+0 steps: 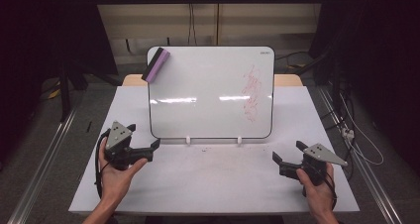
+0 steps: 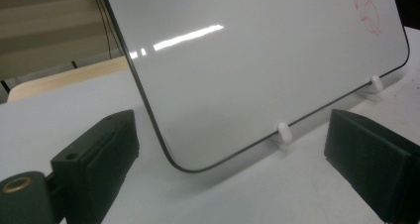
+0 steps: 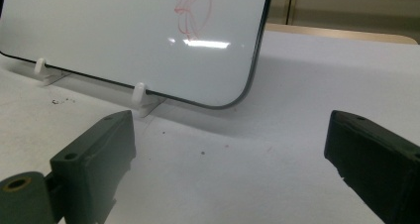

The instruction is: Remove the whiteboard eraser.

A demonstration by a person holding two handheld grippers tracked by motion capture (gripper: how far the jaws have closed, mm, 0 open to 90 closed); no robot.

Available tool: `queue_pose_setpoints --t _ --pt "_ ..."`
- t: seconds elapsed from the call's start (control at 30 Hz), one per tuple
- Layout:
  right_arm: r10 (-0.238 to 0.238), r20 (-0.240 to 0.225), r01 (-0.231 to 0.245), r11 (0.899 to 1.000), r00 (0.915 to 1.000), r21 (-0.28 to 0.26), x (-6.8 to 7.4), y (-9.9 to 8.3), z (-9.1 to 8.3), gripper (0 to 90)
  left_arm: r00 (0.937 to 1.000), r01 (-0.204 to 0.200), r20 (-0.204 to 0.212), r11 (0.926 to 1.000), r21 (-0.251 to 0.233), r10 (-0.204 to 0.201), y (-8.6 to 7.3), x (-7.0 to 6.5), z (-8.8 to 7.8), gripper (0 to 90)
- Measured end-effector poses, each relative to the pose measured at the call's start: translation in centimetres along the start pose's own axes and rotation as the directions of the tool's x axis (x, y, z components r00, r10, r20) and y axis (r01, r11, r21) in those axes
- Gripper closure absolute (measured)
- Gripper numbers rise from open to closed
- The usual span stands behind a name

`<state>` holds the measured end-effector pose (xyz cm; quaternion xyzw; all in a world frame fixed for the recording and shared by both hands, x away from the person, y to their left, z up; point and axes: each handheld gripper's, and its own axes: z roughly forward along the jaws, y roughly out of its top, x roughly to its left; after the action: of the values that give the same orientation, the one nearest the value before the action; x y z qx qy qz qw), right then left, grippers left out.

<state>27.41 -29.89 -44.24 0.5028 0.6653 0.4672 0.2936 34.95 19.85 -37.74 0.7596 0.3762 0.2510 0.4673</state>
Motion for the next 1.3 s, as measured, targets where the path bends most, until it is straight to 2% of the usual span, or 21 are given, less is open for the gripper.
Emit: queue_pose_setpoints --t 0.07,0.2,0.33,0.5,0.6,0.63,0.67,0.8,0.87,0.97,1.07,1.13,1.3 --pt "0.005 0.002 -0.005 1.000 1.0000 0.001 0.1 0.0 -0.1 5.4 1.0000 0.003 -0.003 1.0000 -0.007 -0.003 0.8 0.2 0.2 8.0" --pt "0.001 -0.001 -0.001 1.000 1.0000 0.004 0.0 -0.1 0.0 5.4 0.9995 -0.015 -0.030 0.9995 -0.029 0.014 2.7 1.1 0.8 9.2" --pt "-0.001 -0.003 0.001 1.000 1.0000 0.004 0.0 -0.1 0.0 5.3 0.9959 -0.050 -0.077 0.9979 -0.042 0.047 4.0 1.7 1.3 9.9" --pt "-0.004 -0.003 0.004 1.000 1.0000 0.006 0.0 0.0 0.1 5.3 0.9930 -0.073 -0.097 0.9961 -0.049 0.068 5.6 2.3 1.6 10.3" --pt "-0.009 -0.007 0.009 1.000 0.9999 0.008 0.2 0.0 0.2 5.3 0.9885 -0.087 -0.130 0.9939 -0.068 0.078 6.6 2.7 1.7 11.2" --pt "-0.009 -0.008 0.009 1.000 0.9999 0.007 0.2 0.0 0.2 5.3 0.9848 -0.103 -0.147 0.9929 -0.060 0.093 7.3 2.9 1.9 11.2" --pt "-0.009 -0.008 0.009 1.000 0.9999 0.007 0.2 0.0 0.2 5.3 0.9848 -0.103 -0.147 0.9929 -0.060 0.093 7.3 2.9 1.9 11.3" --pt "-0.013 -0.011 0.013 1.000 0.9999 0.008 0.3 0.0 0.2 5.3 0.9753 -0.147 -0.173 0.9882 -0.043 0.138 8.6 3.1 2.5 13.1" --pt "-0.012 -0.012 0.012 1.000 0.9999 0.007 0.3 0.0 0.2 5.3 0.9764 -0.145 -0.168 0.9882 -0.048 0.135 9.1 3.2 2.9 13.6" --pt "-0.014 -0.012 0.014 1.000 0.9998 0.005 0.3 0.0 0.2 5.3 0.9702 -0.168 -0.187 0.9838 -0.063 0.154 9.6 3.2 3.4 14.5" --pt "-0.017 -0.011 0.017 1.000 0.9998 0.004 0.3 0.1 0.1 5.3 0.9688 -0.170 -0.195 0.9826 -0.075 0.153 9.7 3.1 4.0 15.7" --pt "-0.016 -0.013 0.016 1.000 0.9998 0.007 0.3 0.1 0.1 5.3 0.9686 -0.175 -0.190 0.9823 -0.066 0.160 9.9 3.2 4.3 18.8" --pt "-0.017 -0.013 0.017 1.000 0.9998 0.006 0.3 0.1 0.2 5.3 0.9696 -0.156 -0.203 0.9846 -0.079 0.137 10.9 3.9 5.1 22.6"
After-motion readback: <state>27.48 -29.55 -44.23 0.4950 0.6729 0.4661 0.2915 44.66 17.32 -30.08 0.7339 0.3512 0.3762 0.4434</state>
